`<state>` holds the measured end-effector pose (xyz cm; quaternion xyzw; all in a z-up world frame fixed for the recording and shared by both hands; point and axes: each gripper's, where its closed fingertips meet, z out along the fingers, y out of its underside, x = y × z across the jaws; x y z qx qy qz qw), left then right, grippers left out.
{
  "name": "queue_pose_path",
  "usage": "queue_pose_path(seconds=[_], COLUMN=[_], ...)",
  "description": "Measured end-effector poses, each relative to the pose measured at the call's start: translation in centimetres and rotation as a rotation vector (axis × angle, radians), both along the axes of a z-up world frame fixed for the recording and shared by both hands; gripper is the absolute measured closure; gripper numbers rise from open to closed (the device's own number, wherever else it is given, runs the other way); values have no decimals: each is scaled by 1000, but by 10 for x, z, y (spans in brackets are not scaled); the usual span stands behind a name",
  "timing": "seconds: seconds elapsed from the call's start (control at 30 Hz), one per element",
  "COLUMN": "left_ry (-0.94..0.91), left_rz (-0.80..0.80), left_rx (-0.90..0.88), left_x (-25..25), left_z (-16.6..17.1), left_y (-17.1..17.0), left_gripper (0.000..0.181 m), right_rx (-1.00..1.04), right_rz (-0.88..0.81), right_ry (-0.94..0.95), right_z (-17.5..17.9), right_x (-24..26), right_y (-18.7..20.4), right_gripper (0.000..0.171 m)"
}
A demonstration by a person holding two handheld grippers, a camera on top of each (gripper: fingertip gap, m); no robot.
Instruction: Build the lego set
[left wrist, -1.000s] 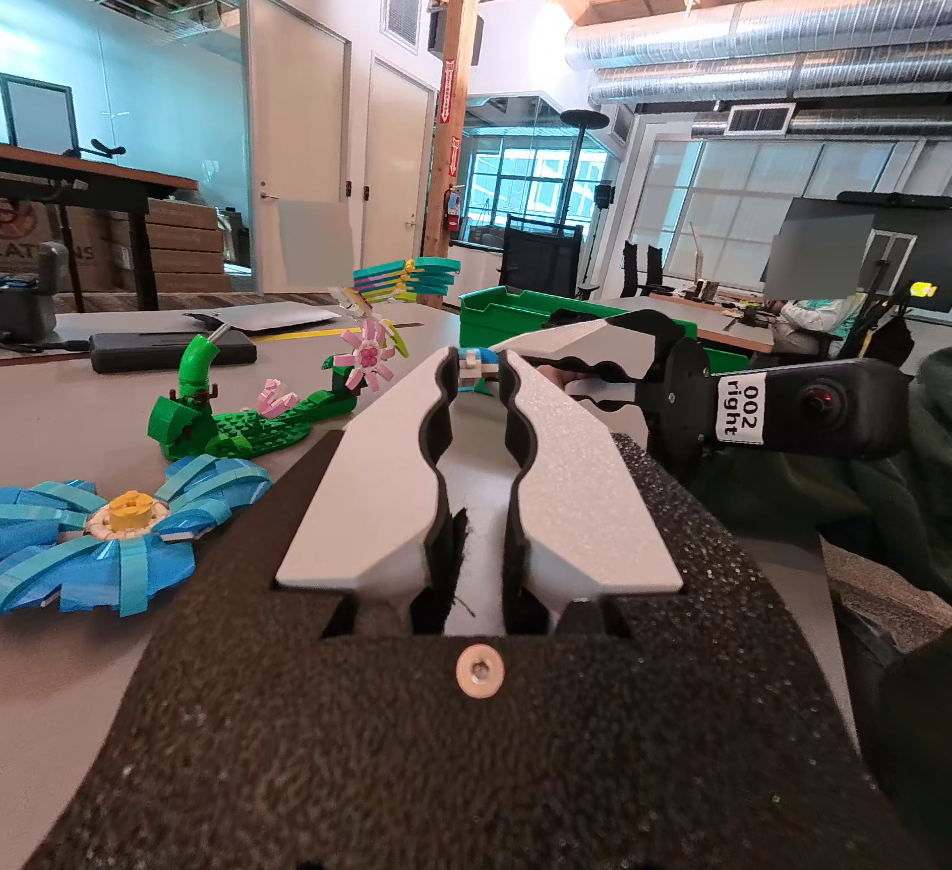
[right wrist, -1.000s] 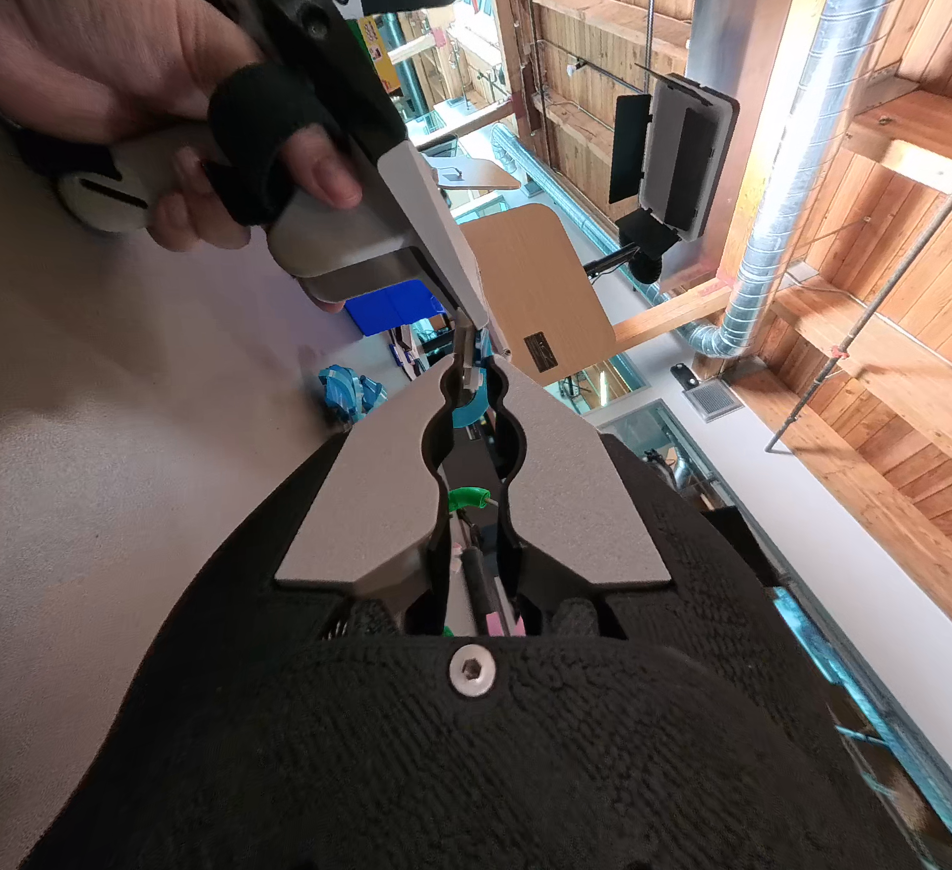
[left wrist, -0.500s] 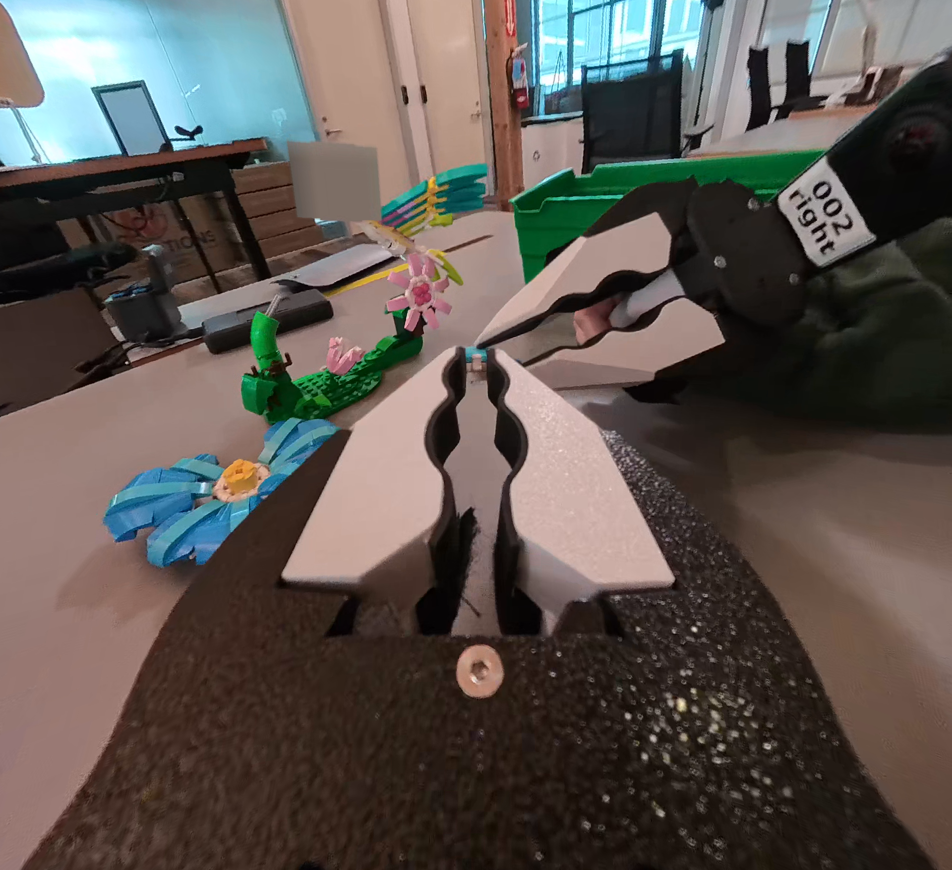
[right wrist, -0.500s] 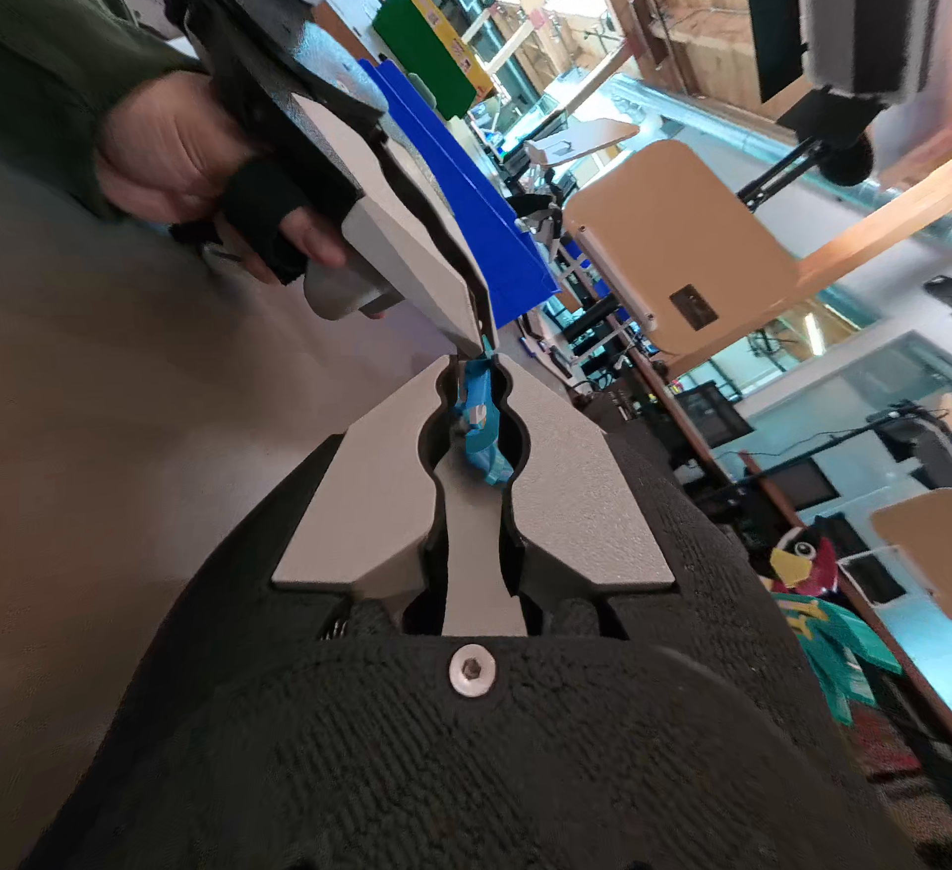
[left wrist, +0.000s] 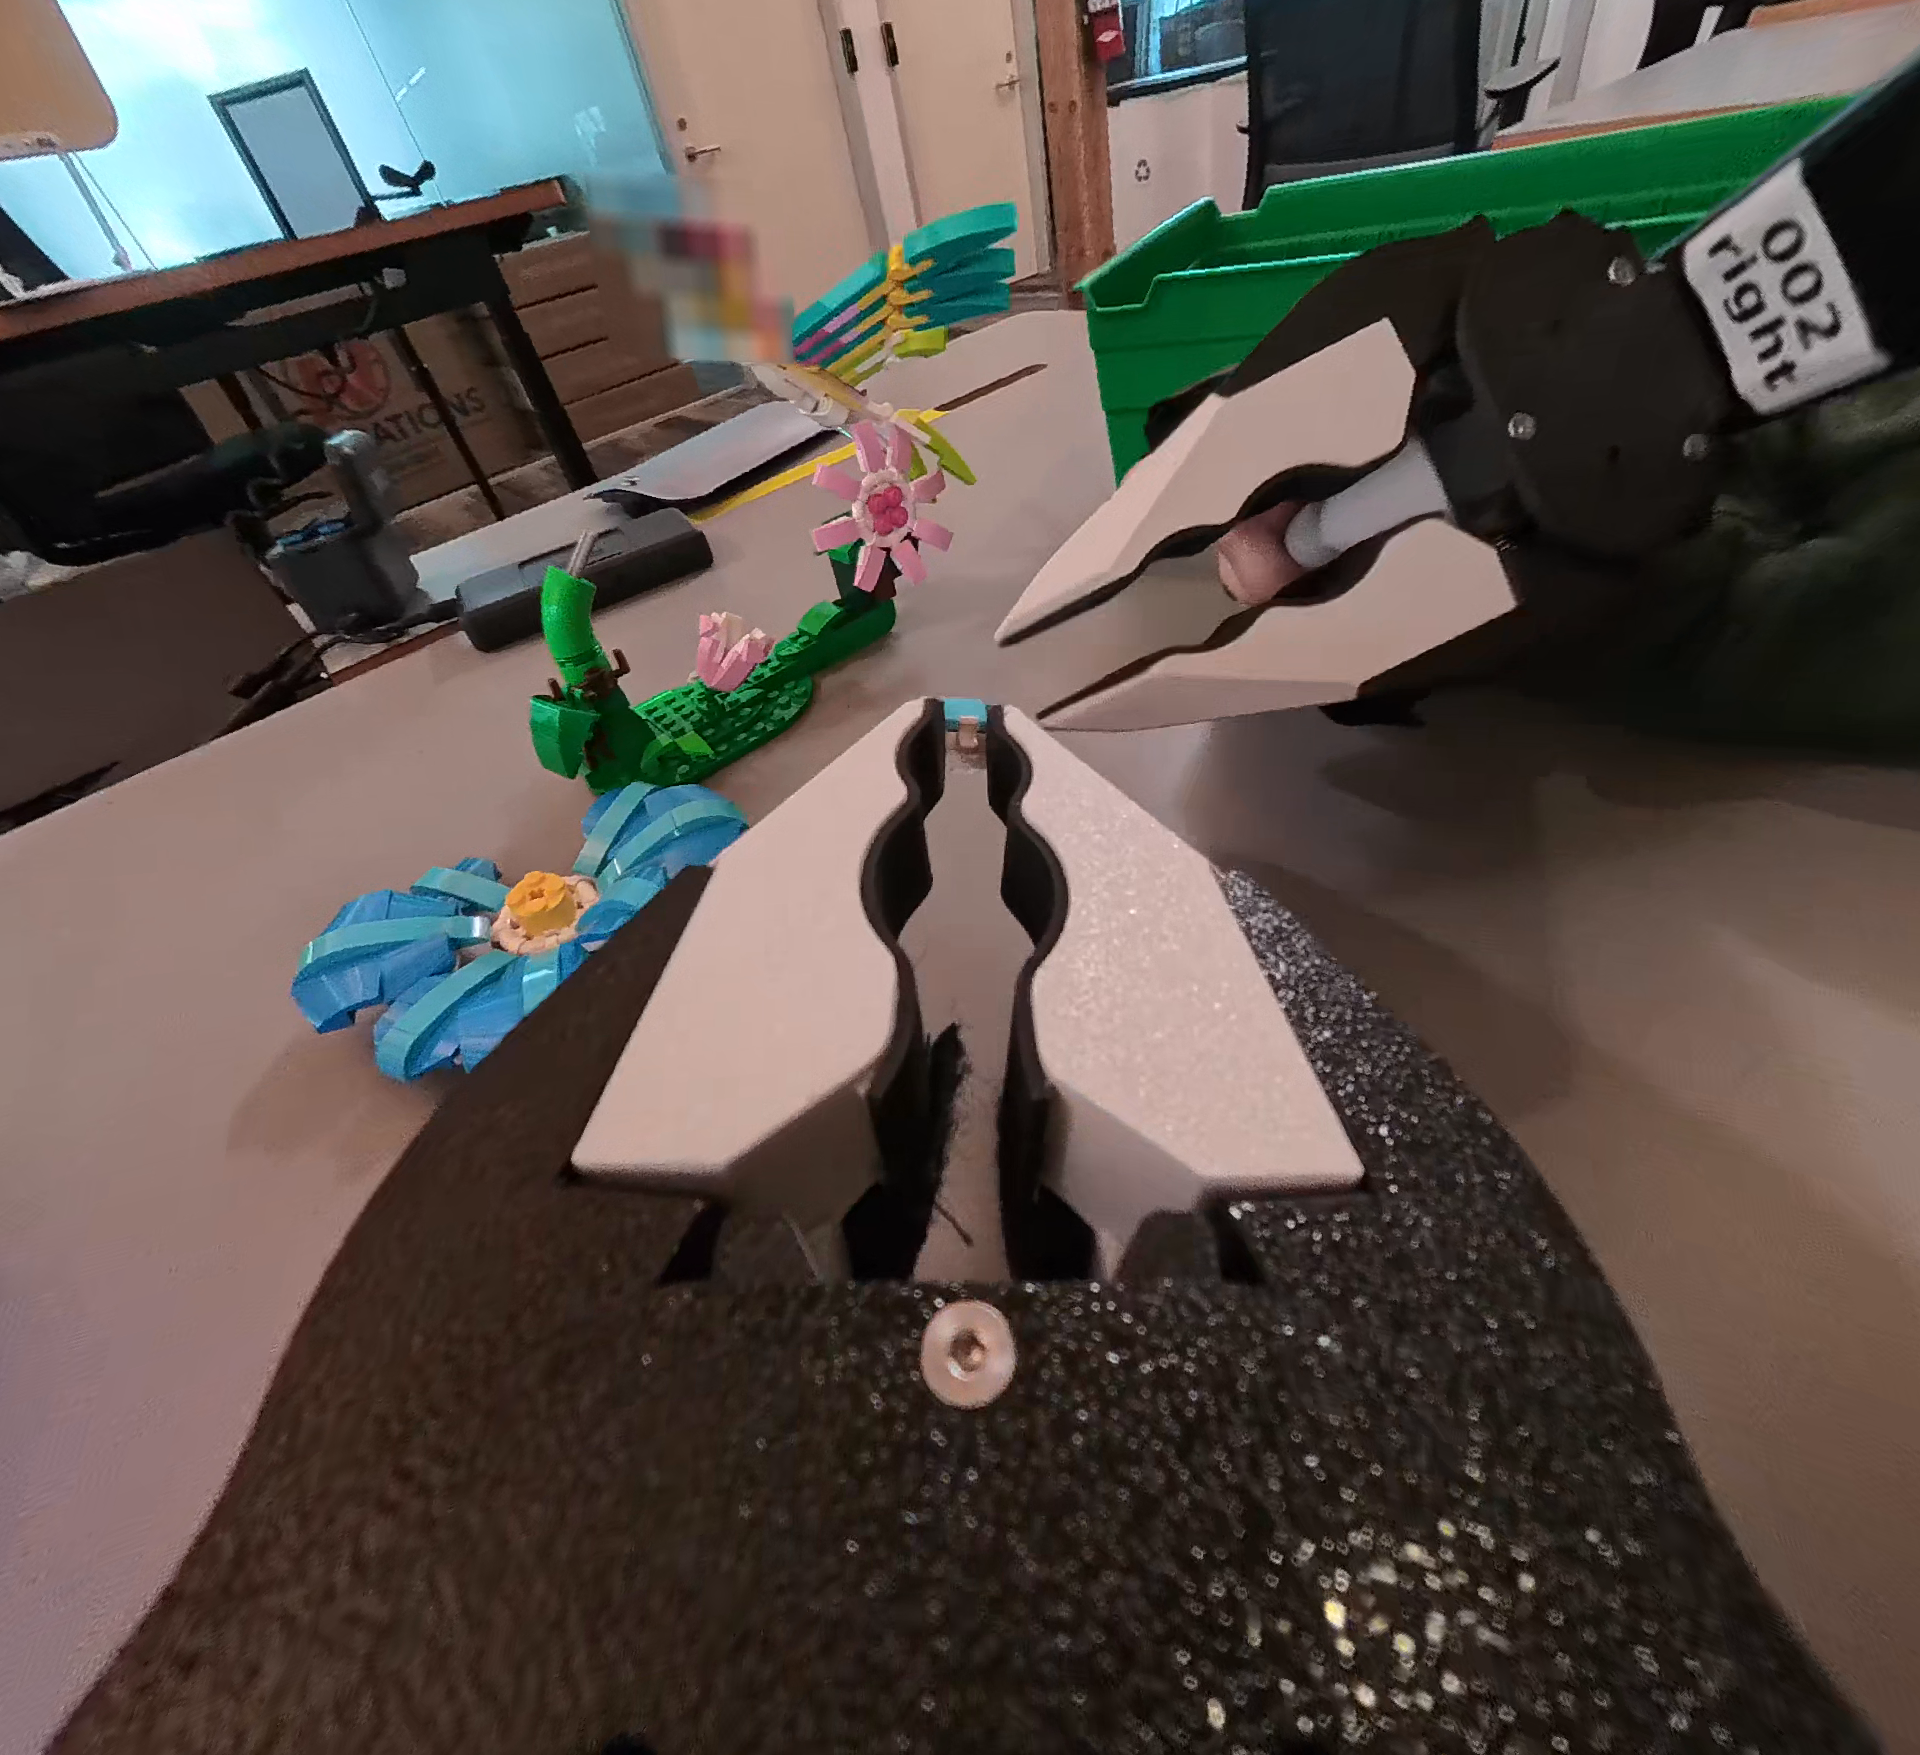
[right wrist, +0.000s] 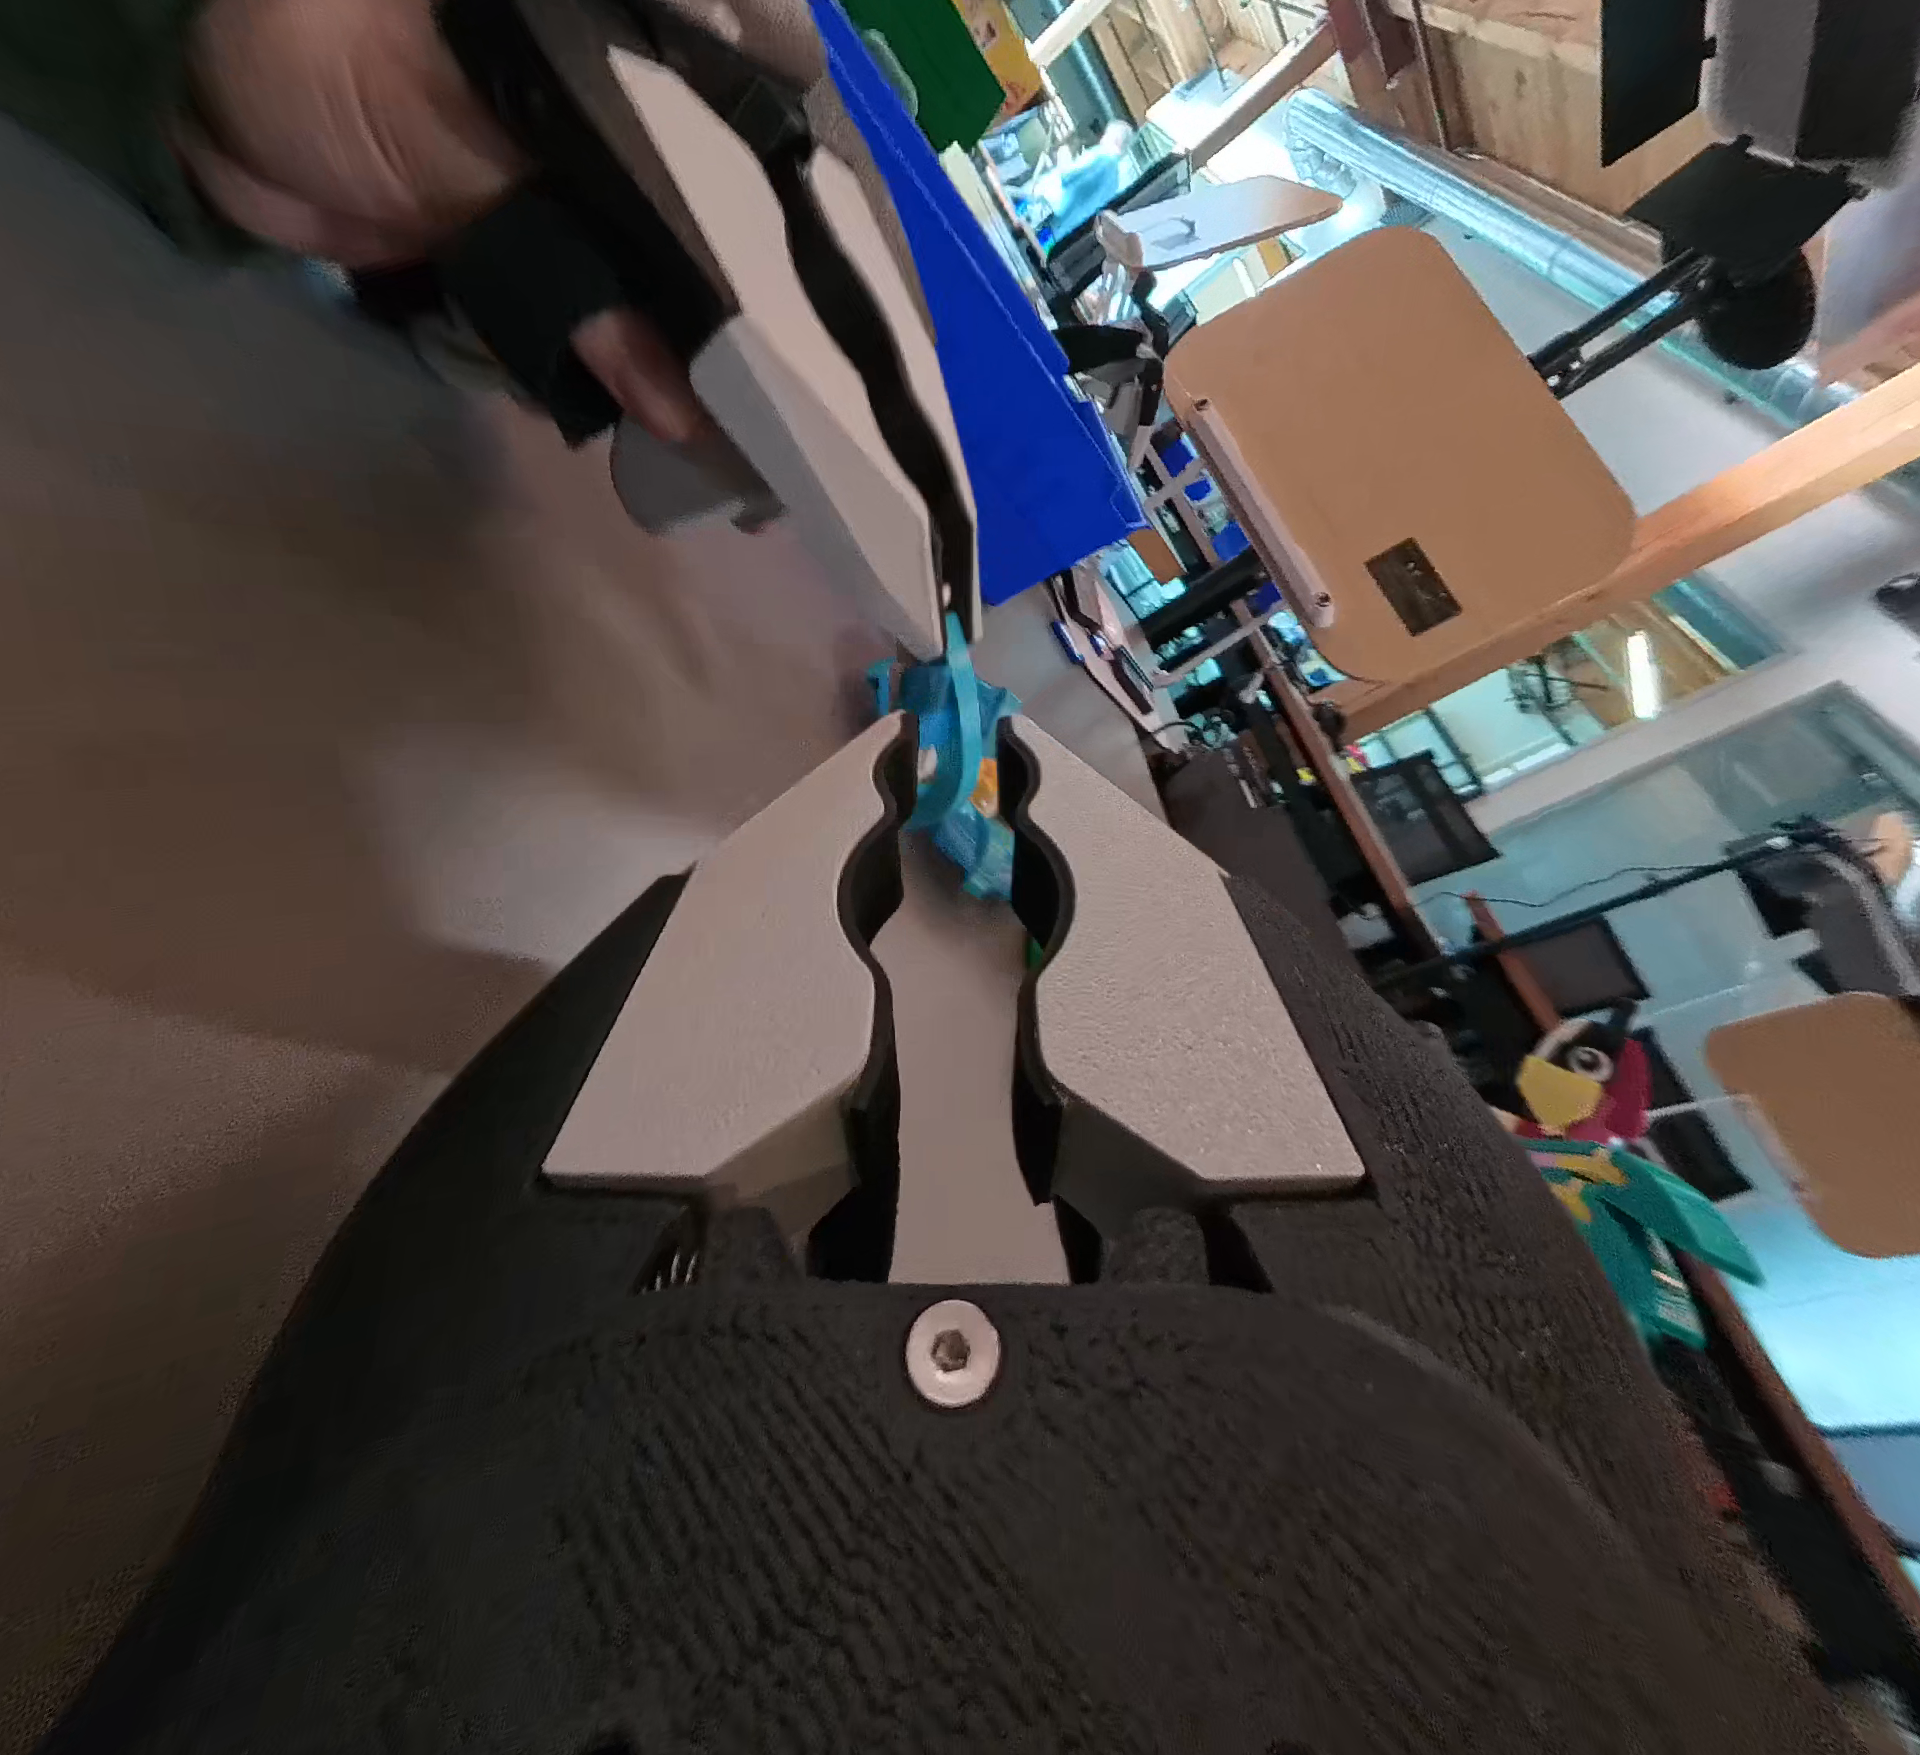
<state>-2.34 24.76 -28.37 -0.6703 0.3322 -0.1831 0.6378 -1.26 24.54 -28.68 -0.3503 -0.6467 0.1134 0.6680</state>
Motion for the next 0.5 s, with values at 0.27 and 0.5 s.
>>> queue_pose_path(seconds=[0.27,0.5], left_ry=[-83,-107], left_rz=[-46,-80], left_rx=[-67,-63], left_x=[-2,-2], left_z=[2,5], left_y=[1,-3], left_gripper=[177,177], right_rx=[152,-53], right_rz=[-5,29], right_ry=[-74,-6], right_z=[-9,-1], right_x=[-2,-2], right_y=[-3,-5], right_gripper=[151,168])
